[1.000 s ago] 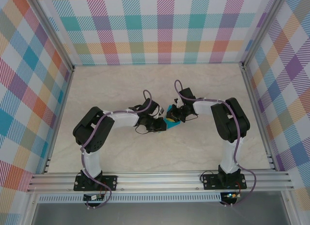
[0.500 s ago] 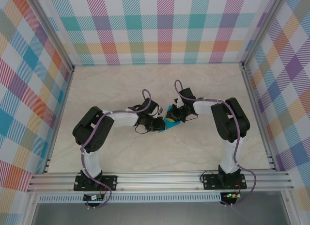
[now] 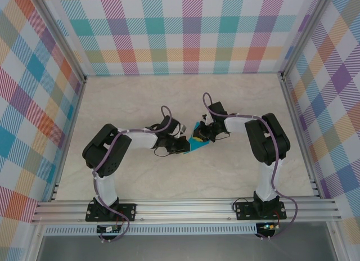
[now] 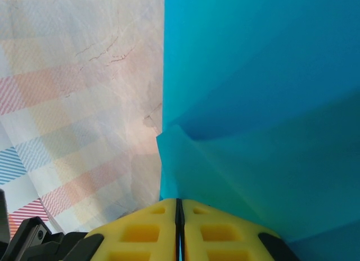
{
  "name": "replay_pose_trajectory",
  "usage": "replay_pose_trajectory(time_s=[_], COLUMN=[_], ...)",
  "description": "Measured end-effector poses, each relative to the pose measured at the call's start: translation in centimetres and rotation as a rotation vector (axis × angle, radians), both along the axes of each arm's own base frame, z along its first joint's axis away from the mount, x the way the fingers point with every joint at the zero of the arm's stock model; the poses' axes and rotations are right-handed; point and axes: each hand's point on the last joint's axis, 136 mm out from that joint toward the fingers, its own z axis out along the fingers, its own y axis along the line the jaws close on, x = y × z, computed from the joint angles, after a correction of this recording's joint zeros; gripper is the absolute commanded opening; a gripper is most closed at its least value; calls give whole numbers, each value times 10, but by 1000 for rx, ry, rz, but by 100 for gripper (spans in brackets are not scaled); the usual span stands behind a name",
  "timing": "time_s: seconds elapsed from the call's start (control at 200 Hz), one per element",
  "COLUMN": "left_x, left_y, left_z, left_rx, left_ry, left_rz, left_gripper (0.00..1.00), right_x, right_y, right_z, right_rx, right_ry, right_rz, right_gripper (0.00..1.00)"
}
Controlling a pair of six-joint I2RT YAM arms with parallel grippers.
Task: Fold a paper plane with a square sheet of paper (pick it up from the middle)
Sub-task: Fourth fold the wing at the center of the table.
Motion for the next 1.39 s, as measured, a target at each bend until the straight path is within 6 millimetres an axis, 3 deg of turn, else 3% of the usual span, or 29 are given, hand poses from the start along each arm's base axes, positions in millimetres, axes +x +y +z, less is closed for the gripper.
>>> replay_pose_trajectory(time_s=[0.375,0.51,0.7,0.8,0.995,1.21,1.395], left_x=[-28,-13,28,36,28,23,8], left_y=[19,13,-12,-20,-18,-13,5], left_z=[7,27,54,43,6,2,0], left_rx=[-12,-41,-115,-124,-79,-63,-12], left_ry=[103,78,19,45,134,128,111], left_rz=[58,78,96,96,104,89,87], left_gripper=[12,13,14,15,15,14,13], right_x=[0,-1,-1,-1,-1,-1,-1], right_y=[0,0,1,1,1,1,1], right_z=[0,0,0,0,-1,-1,-1], right_rx=[1,2,4,6,6,7,8], right_ry=[2,3,4,6,6,8,8], right_rz=[1,2,3,4,4,4,4], right_gripper=[10,10,10,11,11,11,11])
